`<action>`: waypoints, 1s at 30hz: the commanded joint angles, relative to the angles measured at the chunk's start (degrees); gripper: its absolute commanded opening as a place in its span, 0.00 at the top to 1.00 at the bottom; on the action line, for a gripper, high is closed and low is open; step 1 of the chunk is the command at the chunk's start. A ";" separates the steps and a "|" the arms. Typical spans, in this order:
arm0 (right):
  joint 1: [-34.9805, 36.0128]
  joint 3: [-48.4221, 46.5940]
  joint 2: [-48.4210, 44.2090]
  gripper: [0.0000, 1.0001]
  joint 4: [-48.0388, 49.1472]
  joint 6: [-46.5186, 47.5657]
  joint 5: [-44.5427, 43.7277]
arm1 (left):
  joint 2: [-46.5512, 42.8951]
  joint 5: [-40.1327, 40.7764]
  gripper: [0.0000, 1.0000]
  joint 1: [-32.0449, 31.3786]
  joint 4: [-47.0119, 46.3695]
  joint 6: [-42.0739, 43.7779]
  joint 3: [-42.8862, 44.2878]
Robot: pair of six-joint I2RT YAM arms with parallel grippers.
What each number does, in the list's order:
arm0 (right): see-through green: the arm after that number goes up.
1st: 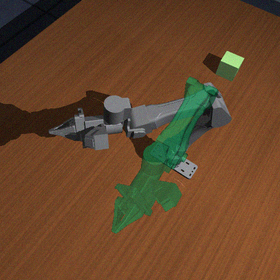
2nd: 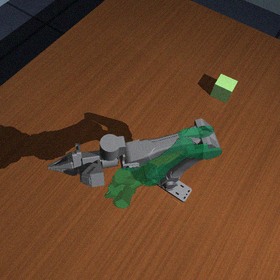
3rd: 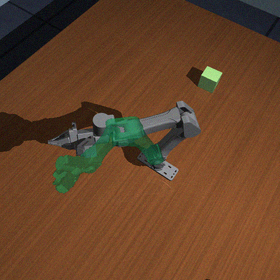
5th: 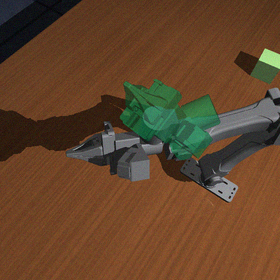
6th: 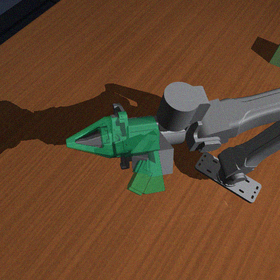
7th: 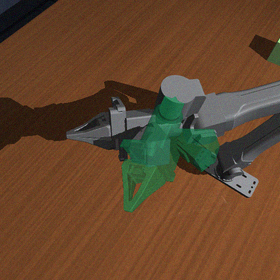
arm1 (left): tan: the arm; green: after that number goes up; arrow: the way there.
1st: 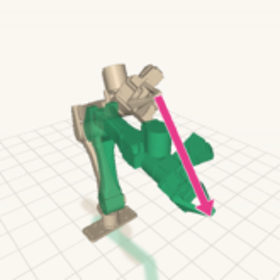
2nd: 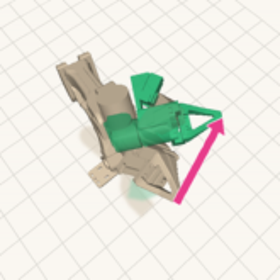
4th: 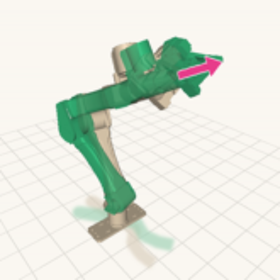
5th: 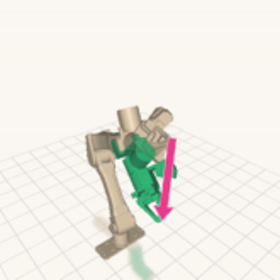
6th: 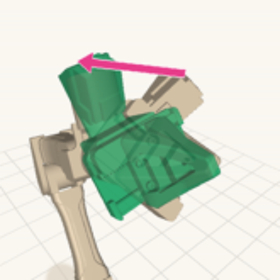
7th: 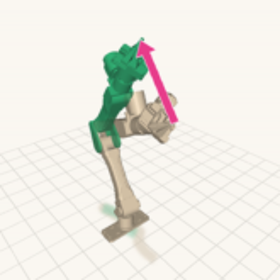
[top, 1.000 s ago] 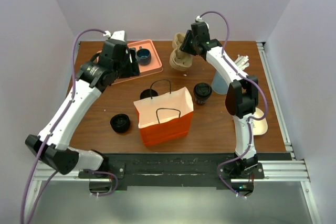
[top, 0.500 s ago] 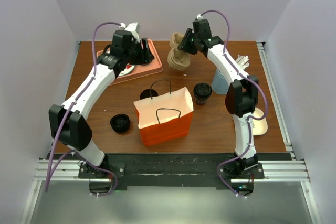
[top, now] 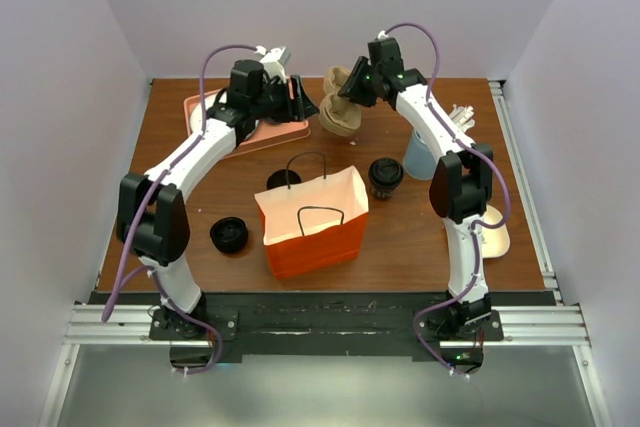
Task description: Pack the takeout coffee
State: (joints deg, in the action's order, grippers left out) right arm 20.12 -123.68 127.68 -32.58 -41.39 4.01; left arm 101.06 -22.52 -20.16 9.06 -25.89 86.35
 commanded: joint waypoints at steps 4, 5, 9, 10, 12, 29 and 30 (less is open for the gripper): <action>0.10 1.85 -4.01 0.72 4.01 -2.82 0.56 | 3.18 -3.93 0.42 0.04 -3.79 2.07 0.58; 0.10 2.04 -4.19 0.72 4.19 -2.91 0.47 | 3.27 -3.32 0.42 0.04 -3.70 2.25 0.49; 0.10 2.74 -4.72 0.73 4.10 -2.82 0.47 | 4.23 -3.67 0.42 0.04 -4.22 1.98 0.66; 0.10 3.09 -4.81 0.73 4.19 -2.82 0.47 | 4.32 -3.58 0.42 0.04 -4.40 1.90 0.67; 0.01 4.05 -5.42 0.73 4.80 -2.82 0.47 | 4.94 -3.58 0.42 0.04 -4.84 1.81 0.67; 0.09 2.57 -4.28 0.73 5.16 -4.05 0.38 | 9.07 -3.14 0.44 0.04 -3.08 3.65 3.91; 0.01 2.74 -4.37 0.73 5.16 -4.05 0.38 | 9.16 -3.23 0.44 0.04 -3.00 3.65 4.18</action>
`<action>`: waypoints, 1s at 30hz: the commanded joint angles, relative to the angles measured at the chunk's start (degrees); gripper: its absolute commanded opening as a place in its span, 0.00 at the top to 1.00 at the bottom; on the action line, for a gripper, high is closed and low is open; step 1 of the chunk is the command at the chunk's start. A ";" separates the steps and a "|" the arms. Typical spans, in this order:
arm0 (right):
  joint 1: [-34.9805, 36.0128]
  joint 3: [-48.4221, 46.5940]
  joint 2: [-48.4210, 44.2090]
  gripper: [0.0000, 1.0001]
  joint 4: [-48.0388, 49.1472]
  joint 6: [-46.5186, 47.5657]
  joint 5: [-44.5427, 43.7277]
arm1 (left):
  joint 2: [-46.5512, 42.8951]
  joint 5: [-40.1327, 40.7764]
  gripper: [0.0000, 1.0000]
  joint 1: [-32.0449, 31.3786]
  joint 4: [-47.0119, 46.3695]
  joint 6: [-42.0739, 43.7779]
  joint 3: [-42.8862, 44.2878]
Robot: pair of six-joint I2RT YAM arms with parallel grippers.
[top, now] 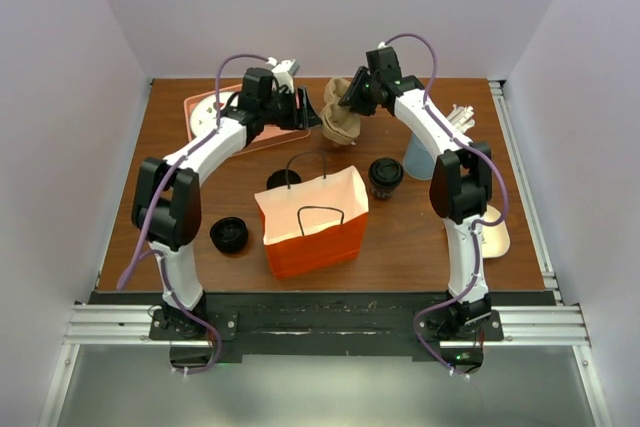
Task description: Pack the takeout coffee
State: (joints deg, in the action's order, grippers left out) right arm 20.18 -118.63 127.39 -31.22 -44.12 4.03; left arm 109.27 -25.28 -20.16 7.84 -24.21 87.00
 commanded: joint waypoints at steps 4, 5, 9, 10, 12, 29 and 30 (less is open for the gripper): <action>0.03 -1.96 -4.26 0.73 3.71 -1.32 0.54 | 1.90 -0.83 0.44 0.04 -1.86 1.88 4.67; 0.03 -1.87 -4.35 0.73 3.71 -1.32 0.62 | 2.26 -1.00 0.44 0.04 -1.77 1.97 5.10; 0.03 -1.96 -4.44 0.73 3.71 -0.97 0.89 | 3.58 -1.18 0.45 0.04 -1.77 1.71 5.98; -0.06 -2.04 -4.43 0.73 3.71 -0.97 0.89 | 4.01 -1.35 0.45 0.04 -1.77 1.53 6.25; 0.03 -2.31 -4.17 0.73 3.80 -1.23 1.15 | 4.37 -1.44 0.46 0.04 -1.77 1.53 6.34; -0.06 -4.07 -3.73 0.73 2.66 -0.27 1.24 | 7.71 3.30 0.46 -0.58 1.12 2.32 8.62; -0.23 -4.33 -3.73 0.73 2.48 -0.09 1.24 | 7.97 3.57 0.46 -0.84 1.48 2.67 8.97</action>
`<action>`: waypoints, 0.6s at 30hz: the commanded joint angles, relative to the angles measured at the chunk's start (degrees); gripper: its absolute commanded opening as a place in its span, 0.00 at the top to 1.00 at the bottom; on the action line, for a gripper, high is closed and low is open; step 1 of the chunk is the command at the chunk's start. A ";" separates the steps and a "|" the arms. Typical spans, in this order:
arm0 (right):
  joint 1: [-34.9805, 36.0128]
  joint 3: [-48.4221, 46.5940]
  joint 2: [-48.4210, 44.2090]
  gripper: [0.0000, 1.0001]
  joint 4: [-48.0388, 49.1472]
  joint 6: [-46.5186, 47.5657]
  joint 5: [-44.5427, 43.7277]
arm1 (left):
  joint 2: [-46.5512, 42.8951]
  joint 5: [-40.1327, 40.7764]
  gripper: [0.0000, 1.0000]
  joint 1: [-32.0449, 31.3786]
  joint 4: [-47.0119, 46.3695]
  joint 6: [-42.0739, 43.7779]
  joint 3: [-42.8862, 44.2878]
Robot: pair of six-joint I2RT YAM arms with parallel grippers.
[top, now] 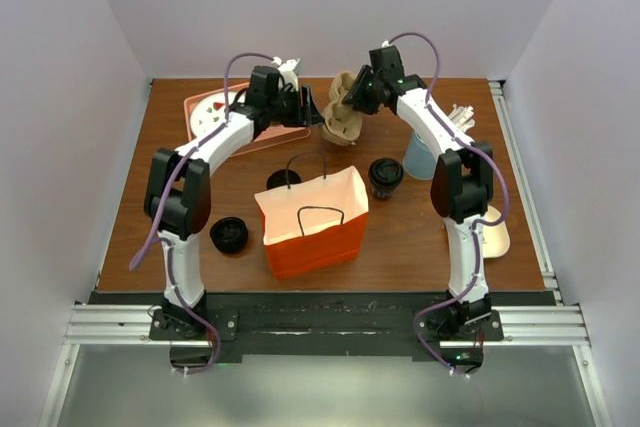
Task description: Pack the takeout coffee
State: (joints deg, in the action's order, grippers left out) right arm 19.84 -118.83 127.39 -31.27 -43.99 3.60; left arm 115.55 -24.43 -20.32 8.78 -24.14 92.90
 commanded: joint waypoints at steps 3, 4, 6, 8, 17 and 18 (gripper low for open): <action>0.12 -4.49 -3.73 0.74 2.18 0.30 1.33 | 2.23 3.50 0.46 -1.21 1.15 2.78 3.77; 0.03 -4.57 -3.73 0.74 2.09 0.39 1.15 | 2.57 3.68 0.46 -1.30 1.33 2.87 3.86; -0.15 -4.84 -3.73 0.74 1.65 1.01 0.89 | 2.75 3.95 0.46 -1.65 1.51 3.05 4.22; -0.23 -5.10 -3.55 0.74 1.04 1.53 0.62 | 3.19 3.95 0.46 -1.83 1.77 3.05 4.57; -0.24 -3.79 -2.41 0.75 0.24 4.17 -0.52 | 4.16 2.46 0.46 -2.36 1.51 2.26 6.15; -0.24 -3.52 -2.50 0.75 0.33 4.26 -0.61 | 4.51 2.10 0.46 -2.45 1.51 2.08 6.41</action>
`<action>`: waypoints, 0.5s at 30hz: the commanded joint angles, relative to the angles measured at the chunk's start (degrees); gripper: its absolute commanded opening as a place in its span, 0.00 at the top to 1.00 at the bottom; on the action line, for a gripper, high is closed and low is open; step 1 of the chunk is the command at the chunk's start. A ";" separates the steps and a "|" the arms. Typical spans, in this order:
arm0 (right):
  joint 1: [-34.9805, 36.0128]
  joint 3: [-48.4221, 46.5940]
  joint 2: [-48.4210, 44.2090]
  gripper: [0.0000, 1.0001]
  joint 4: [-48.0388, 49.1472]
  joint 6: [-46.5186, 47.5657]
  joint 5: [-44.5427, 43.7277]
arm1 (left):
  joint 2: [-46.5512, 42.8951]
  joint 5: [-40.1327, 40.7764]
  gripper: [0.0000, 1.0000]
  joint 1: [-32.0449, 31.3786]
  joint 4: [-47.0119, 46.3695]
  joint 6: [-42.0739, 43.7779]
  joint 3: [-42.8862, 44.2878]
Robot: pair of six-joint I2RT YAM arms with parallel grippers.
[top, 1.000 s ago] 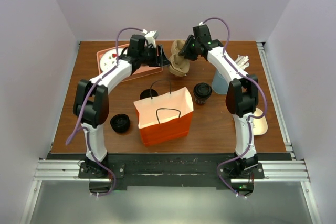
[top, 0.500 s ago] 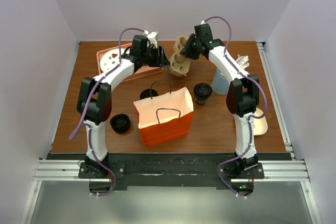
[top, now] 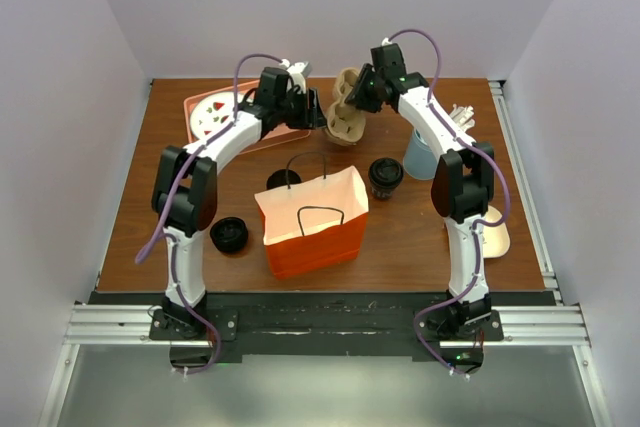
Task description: Pack the takeout coffee
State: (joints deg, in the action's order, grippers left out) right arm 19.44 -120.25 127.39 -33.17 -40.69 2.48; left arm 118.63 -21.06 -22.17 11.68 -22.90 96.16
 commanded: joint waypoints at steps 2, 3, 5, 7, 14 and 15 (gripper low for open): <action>0.16 -2.44 -2.24 0.76 0.92 1.40 -0.89 | 1.60 -2.49 0.46 -0.59 -1.57 0.31 3.95; 0.24 -2.80 -2.06 0.76 0.30 1.75 -1.42 | 1.61 -2.76 0.46 -0.68 -1.75 0.13 4.12; 0.16 -3.67 -1.36 0.76 -0.41 2.80 -1.87 | 1.69 -3.81 0.45 -0.76 -2.27 -0.30 4.47; 0.16 -4.38 -0.75 0.76 -1.19 3.24 -1.69 | 1.96 -4.69 0.45 -0.77 -2.54 -0.66 5.09; 0.24 -5.17 1.10 0.74 -2.43 2.11 -0.64 | 3.19 -5.84 0.45 -1.12 -2.98 -2.41 6.41; 0.16 -5.26 1.54 0.73 -2.34 1.84 -0.11 | 3.45 -5.92 0.45 -1.20 -3.07 -2.59 6.41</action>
State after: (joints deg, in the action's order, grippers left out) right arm 19.11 -122.06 127.98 -35.66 -38.15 -0.14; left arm 121.38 -24.88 -22.63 11.68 -23.70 99.63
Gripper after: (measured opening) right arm 0.363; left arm 0.546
